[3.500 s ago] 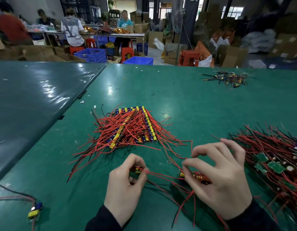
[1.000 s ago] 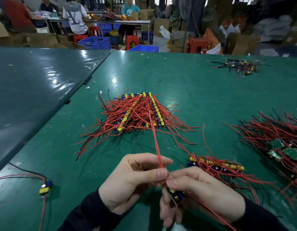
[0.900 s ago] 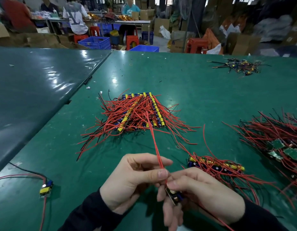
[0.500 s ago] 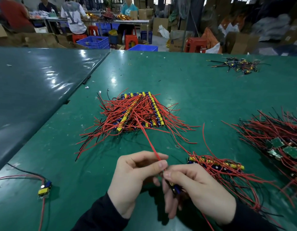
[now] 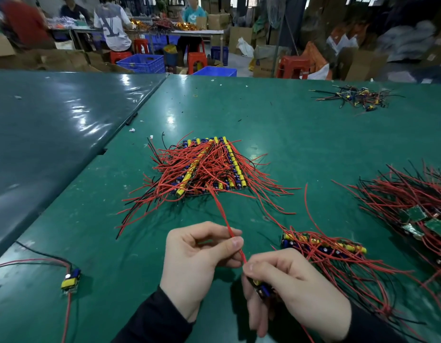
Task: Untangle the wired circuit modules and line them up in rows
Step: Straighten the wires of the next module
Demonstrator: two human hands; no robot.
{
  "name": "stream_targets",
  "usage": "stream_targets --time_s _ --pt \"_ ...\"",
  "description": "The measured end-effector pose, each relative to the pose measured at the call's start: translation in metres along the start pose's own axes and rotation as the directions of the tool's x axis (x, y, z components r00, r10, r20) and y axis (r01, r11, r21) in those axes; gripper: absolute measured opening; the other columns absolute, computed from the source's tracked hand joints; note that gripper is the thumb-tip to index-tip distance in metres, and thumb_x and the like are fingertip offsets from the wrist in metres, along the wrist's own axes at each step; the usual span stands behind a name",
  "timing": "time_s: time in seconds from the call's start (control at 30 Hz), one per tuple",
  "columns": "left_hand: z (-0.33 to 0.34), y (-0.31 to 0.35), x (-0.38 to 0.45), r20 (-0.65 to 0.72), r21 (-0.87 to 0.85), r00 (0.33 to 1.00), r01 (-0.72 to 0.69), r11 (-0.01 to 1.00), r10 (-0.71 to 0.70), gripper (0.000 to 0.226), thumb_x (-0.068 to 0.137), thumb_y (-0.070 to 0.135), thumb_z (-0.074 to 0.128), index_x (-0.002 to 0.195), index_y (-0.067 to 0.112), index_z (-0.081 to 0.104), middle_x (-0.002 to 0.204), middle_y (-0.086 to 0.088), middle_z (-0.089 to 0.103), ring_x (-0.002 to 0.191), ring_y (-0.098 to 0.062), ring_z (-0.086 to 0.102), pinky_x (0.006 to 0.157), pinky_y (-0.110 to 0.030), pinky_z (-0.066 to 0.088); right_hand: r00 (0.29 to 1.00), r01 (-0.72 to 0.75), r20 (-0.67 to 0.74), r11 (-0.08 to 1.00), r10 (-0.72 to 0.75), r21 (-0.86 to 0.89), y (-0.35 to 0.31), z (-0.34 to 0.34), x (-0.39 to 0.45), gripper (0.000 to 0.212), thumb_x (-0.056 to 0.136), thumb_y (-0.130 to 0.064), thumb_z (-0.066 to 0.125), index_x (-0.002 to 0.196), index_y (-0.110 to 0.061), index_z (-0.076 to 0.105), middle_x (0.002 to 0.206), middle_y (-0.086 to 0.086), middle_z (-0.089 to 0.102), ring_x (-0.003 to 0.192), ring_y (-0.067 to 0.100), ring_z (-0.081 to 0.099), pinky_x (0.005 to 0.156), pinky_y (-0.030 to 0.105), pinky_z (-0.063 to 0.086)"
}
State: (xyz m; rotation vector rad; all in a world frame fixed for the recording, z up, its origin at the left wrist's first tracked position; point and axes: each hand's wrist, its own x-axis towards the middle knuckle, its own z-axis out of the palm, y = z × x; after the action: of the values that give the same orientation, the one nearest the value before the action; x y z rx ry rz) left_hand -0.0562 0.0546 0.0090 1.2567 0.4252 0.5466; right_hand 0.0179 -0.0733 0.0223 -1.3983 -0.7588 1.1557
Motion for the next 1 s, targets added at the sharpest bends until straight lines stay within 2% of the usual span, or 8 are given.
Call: stream_targets --time_s 0.07,0.2,0.3,0.37,0.5,0.63,0.77,1.0 --pt "0.0 -0.001 -0.001 -0.008 0.01 1.0 0.013 1.0 -0.013 0.01 0.064 -0.009 0.071 0.064 0.001 0.072 0.055 -0.015 0.064 0.044 -0.02 0.061 0.044 -0.023 0.05 1.0 0.001 0.0 1.0 -0.001 0.002 0.001 0.002 0.001 0.029 0.085 -0.021 0.044 0.06 -0.013 0.057 0.053 0.012 0.064 0.038 0.016 0.057 0.041 0.018 0.043" --pt "-0.002 0.003 0.002 -0.053 -0.036 0.998 0.025 0.999 -0.027 0.011 0.061 -0.006 0.072 0.07 0.001 0.073 0.058 -0.014 0.064 0.049 -0.025 0.065 0.045 -0.025 0.052 1.0 -0.015 0.008 1.0 0.015 -0.009 0.0 0.001 0.0 0.028 0.086 -0.021 0.044 0.063 -0.01 0.056 0.053 0.01 0.064 0.039 0.016 0.057 0.042 0.019 0.041" --pt "-0.004 0.003 0.003 -0.078 -0.024 0.997 0.0 1.0 -0.002 0.021 0.067 -0.017 0.067 0.06 0.003 0.07 0.057 -0.013 0.064 0.051 -0.03 0.067 0.045 -0.026 0.053 0.999 -0.037 0.026 0.999 0.037 0.009 -0.001 0.001 -0.001 0.031 0.091 -0.017 0.046 0.064 -0.007 0.056 0.053 0.012 0.063 0.039 0.017 0.057 0.043 0.02 0.043" --pt "-0.005 0.004 0.003 -0.073 -0.017 0.997 -0.007 1.0 0.006 0.025 0.068 -0.018 0.066 0.058 0.004 0.069 0.057 -0.012 0.064 0.051 -0.031 0.067 0.045 -0.026 0.053 0.999 -0.035 0.034 0.999 0.034 0.028 -0.001 0.003 -0.001 0.028 0.086 -0.018 0.047 0.063 -0.007 0.056 0.052 0.013 0.063 0.039 0.017 0.057 0.043 0.02 0.044" --pt "-0.007 0.006 0.003 -0.066 -0.029 0.998 -0.021 0.999 0.019 0.015 0.07 -0.012 0.067 0.069 0.002 0.072 0.059 -0.019 0.065 0.052 -0.03 0.067 0.045 -0.026 0.053 0.999 -0.029 0.039 0.999 0.028 0.022 -0.003 0.004 -0.002 0.025 0.083 -0.02 0.046 0.063 -0.007 0.056 0.052 0.012 0.063 0.039 0.017 0.057 0.043 0.019 0.044" --pt "-0.008 0.005 0.003 -0.074 -0.041 0.997 -0.012 0.999 0.009 0.02 0.071 -0.015 0.065 0.063 0.003 0.069 0.059 -0.019 0.064 0.051 -0.034 0.067 0.044 -0.026 0.052 0.999 -0.017 0.044 1.0 0.016 0.024 -0.003 0.004 -0.003 0.026 0.083 -0.018 0.046 0.063 -0.005 0.056 0.051 0.011 0.062 0.038 0.016 0.056 0.044 0.019 0.044" --pt "-0.009 0.007 0.006 -0.068 -0.062 0.997 0.013 0.998 -0.018 0.006 0.064 -0.002 0.068 0.067 0.003 0.071 0.064 -0.02 0.067 0.051 -0.03 0.067 0.044 -0.025 0.052 0.998 -0.019 0.06 1.0 0.018 0.024 -0.004 0.004 -0.003 0.026 0.084 -0.017 0.046 0.063 -0.005 0.056 0.051 0.011 0.063 0.039 0.015 0.057 0.045 0.02 0.046" --pt "-0.014 0.011 0.008 -0.048 -0.088 0.998 0.024 0.996 -0.028 0.011 0.058 0.007 0.069 0.069 0.004 0.072 0.066 -0.018 0.068 0.055 -0.03 0.069 0.045 -0.023 0.052 0.997 -0.012 0.078 1.0 0.011 0.013 -0.007 0.004 -0.005 0.027 0.085 -0.016 0.045 0.063 -0.005 0.057 0.051 0.009 0.062 0.04 0.014 0.056 0.046 0.02 0.046"
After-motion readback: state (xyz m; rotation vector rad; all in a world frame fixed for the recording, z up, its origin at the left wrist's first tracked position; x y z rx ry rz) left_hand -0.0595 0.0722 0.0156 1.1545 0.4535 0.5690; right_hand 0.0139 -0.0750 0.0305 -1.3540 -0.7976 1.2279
